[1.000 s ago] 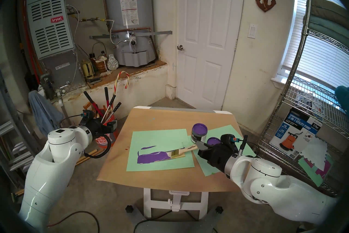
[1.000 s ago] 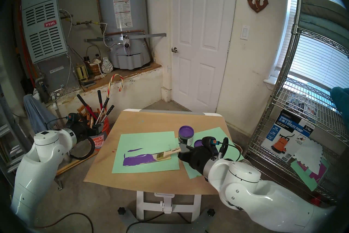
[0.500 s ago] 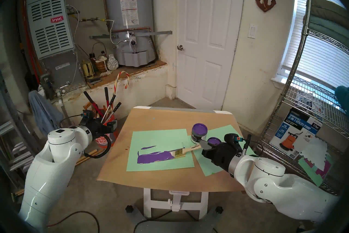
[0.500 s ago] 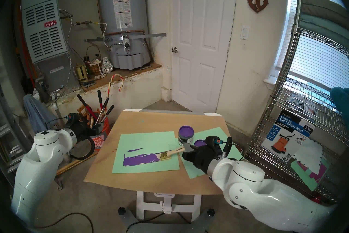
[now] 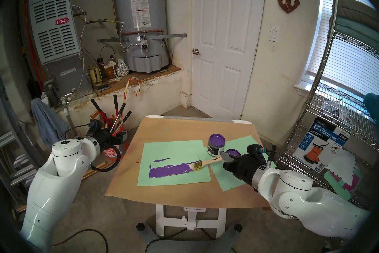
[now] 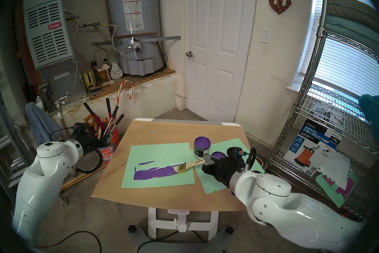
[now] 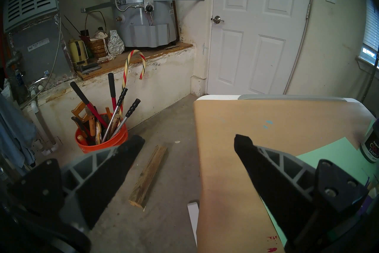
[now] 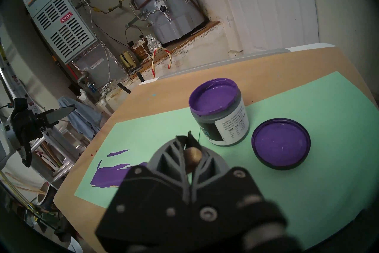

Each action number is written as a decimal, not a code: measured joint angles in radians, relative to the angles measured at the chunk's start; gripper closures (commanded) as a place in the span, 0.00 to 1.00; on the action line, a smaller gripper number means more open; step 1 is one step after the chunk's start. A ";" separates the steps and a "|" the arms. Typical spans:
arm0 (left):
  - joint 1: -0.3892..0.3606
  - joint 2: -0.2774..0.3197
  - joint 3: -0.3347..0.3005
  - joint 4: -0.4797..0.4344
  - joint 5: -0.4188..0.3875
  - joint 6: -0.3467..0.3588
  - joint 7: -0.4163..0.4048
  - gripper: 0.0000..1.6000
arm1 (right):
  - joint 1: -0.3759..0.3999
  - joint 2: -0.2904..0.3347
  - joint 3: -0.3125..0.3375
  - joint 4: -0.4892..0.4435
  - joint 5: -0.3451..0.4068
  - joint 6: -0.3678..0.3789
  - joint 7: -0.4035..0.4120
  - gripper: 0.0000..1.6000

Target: Pick up brush, dip the brush into paint, and paint the wood

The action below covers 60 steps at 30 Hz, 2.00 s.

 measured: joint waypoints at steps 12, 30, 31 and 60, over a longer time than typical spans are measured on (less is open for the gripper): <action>0.000 0.000 0.000 0.000 0.000 0.000 0.000 0.00 | -0.002 0.016 0.023 0.016 0.042 0.000 -0.001 1.00; 0.000 0.000 0.000 0.000 0.000 0.000 0.000 0.00 | -0.028 0.063 0.065 0.014 0.053 -0.018 0.015 1.00; 0.000 0.000 0.000 0.000 0.000 0.000 0.000 0.00 | -0.032 0.066 0.069 0.014 0.054 -0.020 0.015 1.00; 0.000 0.000 0.000 0.000 0.000 0.000 0.000 0.00 | -0.107 0.132 0.156 -0.037 0.113 -0.061 0.033 1.00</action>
